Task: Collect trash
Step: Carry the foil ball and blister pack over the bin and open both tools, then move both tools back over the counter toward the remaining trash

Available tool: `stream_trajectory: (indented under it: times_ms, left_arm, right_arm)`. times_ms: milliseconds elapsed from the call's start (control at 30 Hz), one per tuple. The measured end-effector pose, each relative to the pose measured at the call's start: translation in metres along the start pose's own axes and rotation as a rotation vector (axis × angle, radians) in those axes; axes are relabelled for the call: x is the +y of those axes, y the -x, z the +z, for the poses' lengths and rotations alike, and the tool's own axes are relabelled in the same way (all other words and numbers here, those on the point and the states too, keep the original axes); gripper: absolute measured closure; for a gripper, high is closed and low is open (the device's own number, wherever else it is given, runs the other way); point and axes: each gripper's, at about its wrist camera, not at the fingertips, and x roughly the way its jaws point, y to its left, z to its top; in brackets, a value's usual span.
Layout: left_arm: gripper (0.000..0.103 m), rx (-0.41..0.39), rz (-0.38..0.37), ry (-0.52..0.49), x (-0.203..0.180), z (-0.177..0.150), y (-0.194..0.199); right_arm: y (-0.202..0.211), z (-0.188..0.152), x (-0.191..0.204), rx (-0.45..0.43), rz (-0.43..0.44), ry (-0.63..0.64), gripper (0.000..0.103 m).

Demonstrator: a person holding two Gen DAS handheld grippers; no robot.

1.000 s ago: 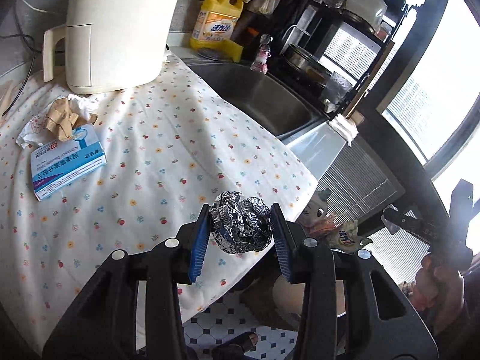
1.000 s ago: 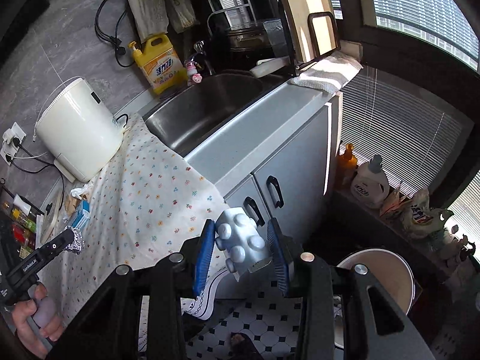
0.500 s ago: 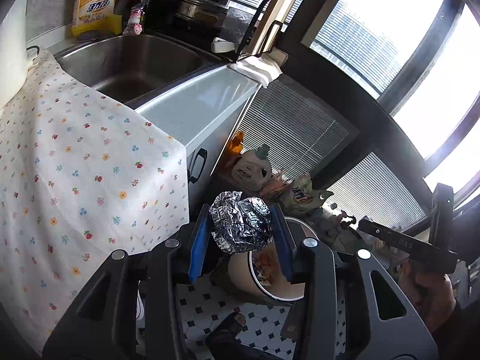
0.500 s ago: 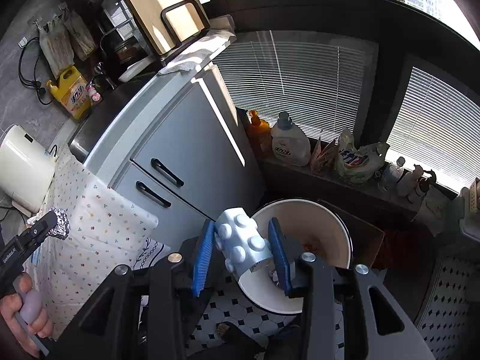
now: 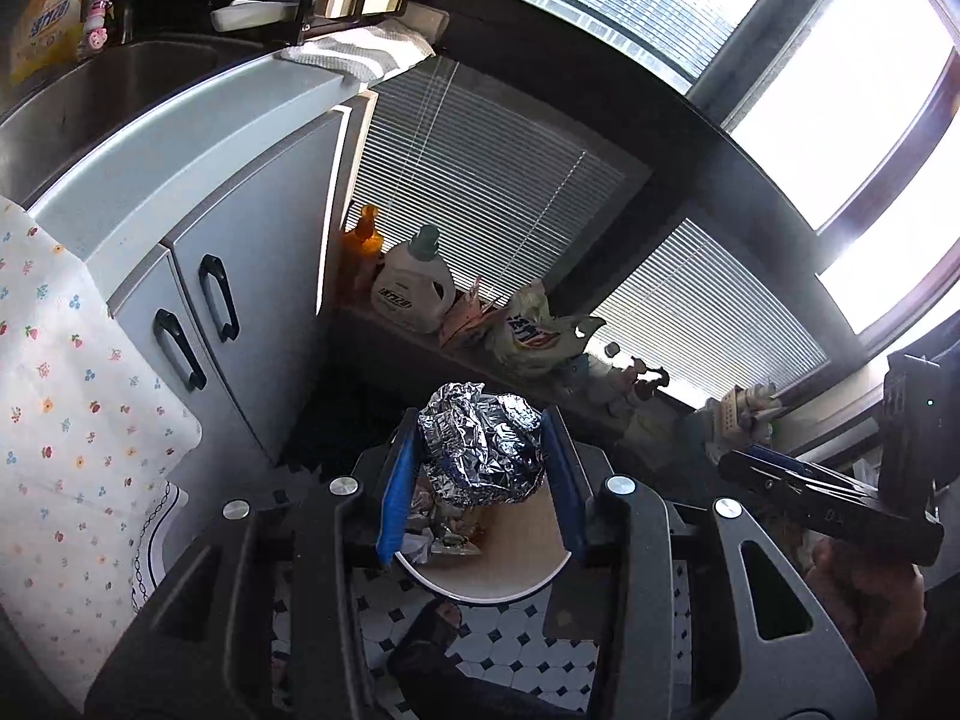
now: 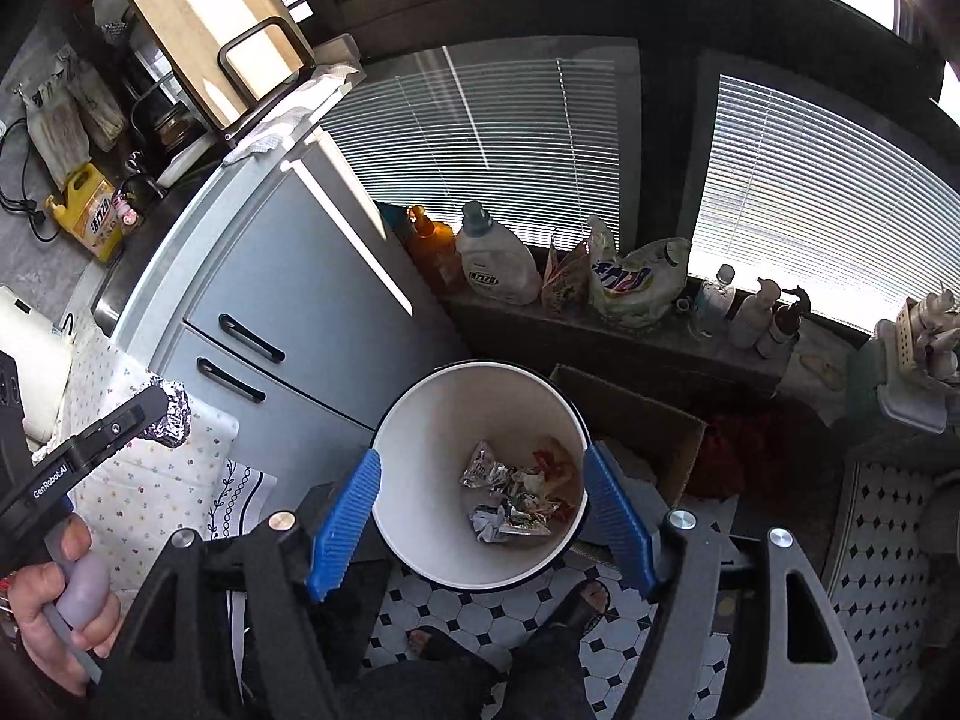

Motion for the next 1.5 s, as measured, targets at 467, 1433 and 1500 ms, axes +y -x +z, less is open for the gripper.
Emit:
stream_trajectory:
  times_ms: [467, 1433, 1500]
  left_arm:
    - [0.062, 0.095, -0.042, -0.083, -0.062, 0.01, -0.071]
    - [0.01, -0.085, 0.145, 0.059, 0.05, 0.016, 0.053]
    - [0.009, -0.114, 0.177, 0.087, 0.067, 0.016, 0.074]
  right_arm:
    - [0.023, -0.011, -0.06, -0.027, -0.039, -0.091, 0.032]
    - [0.007, 0.008, 0.071, -0.031, 0.095, 0.086, 0.023]
    - [0.007, 0.011, 0.093, -0.037, 0.118, 0.117, 0.02]
